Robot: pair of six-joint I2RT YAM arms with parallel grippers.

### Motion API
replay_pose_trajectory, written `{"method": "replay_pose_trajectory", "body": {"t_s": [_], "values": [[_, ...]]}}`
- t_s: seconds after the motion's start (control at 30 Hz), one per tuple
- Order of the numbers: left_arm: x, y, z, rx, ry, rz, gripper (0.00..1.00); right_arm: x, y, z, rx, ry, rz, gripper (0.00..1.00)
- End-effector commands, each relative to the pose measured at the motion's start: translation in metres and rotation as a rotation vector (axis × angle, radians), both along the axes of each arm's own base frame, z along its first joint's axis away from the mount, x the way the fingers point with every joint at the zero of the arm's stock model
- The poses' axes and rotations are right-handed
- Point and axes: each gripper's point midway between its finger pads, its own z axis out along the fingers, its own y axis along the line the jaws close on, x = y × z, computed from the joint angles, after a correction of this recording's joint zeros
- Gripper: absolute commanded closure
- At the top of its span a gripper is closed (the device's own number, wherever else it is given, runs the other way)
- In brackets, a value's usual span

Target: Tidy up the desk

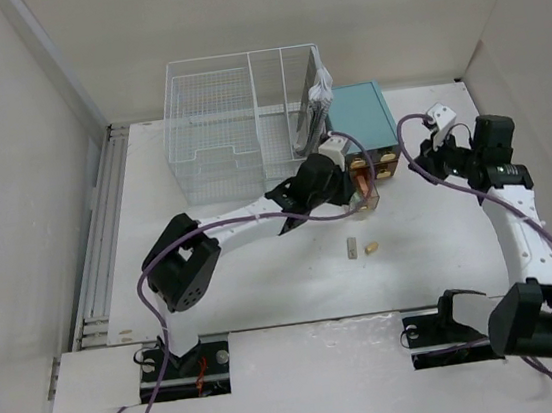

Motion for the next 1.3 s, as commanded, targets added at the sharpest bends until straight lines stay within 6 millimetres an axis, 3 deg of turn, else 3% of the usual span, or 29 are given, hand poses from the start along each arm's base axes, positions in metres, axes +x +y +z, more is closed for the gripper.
{"method": "replay_pose_trajectory", "body": {"t_s": [0.0,0.17,0.23,0.27,0.33,0.43,0.5,0.53,0.63,0.77,1.0,1.07,1.23,1.27], "values": [[-0.020,-0.003,0.027,-0.080,-0.044,-0.047,1.00,0.010,-0.001,-0.017,0.076,0.090,-0.041,0.85],[-0.039,-0.004,0.005,-0.097,0.009,-0.093,1.00,0.019,0.012,-0.031,0.222,0.173,-0.029,0.69],[-0.046,-0.007,-0.005,-0.089,0.022,-0.114,1.00,0.022,0.019,-0.038,0.301,0.237,-0.032,0.54],[-0.048,-0.009,-0.003,-0.099,0.021,-0.127,1.00,0.027,0.020,-0.038,0.325,0.240,-0.028,0.51],[-0.052,-0.012,-0.019,-0.074,0.041,-0.135,1.00,0.033,0.024,-0.046,0.410,0.310,-0.053,0.47],[-0.046,-0.015,-0.035,-0.041,0.047,-0.125,0.97,0.046,0.027,-0.049,0.500,0.353,-0.086,0.46],[-0.036,-0.021,-0.036,-0.034,0.042,-0.119,0.95,0.057,0.021,-0.062,0.534,0.388,-0.133,0.46],[-0.036,-0.023,-0.049,-0.014,0.063,-0.128,0.95,0.060,0.020,-0.066,0.564,0.418,-0.164,0.46],[-0.028,-0.025,-0.055,-0.009,0.067,-0.117,0.94,0.067,0.017,-0.085,0.578,0.466,-0.201,0.46],[-0.014,-0.022,-0.064,0.002,0.072,-0.089,0.93,0.074,0.010,-0.093,0.582,0.467,-0.270,0.46],[0.010,-0.019,-0.067,0.001,0.061,-0.040,0.93,0.079,0.008,-0.118,0.637,0.554,-0.352,0.46],[0.019,-0.021,-0.056,-0.018,0.045,-0.032,0.93,0.079,0.007,-0.123,0.646,0.575,-0.376,0.45],[0.027,-0.019,-0.062,-0.007,0.049,-0.012,0.93,0.079,0.004,-0.136,0.654,0.583,-0.423,0.42],[0.034,-0.016,-0.063,-0.008,0.049,0.000,0.93,0.075,0.005,-0.148,0.663,0.618,-0.437,0.40]]}}
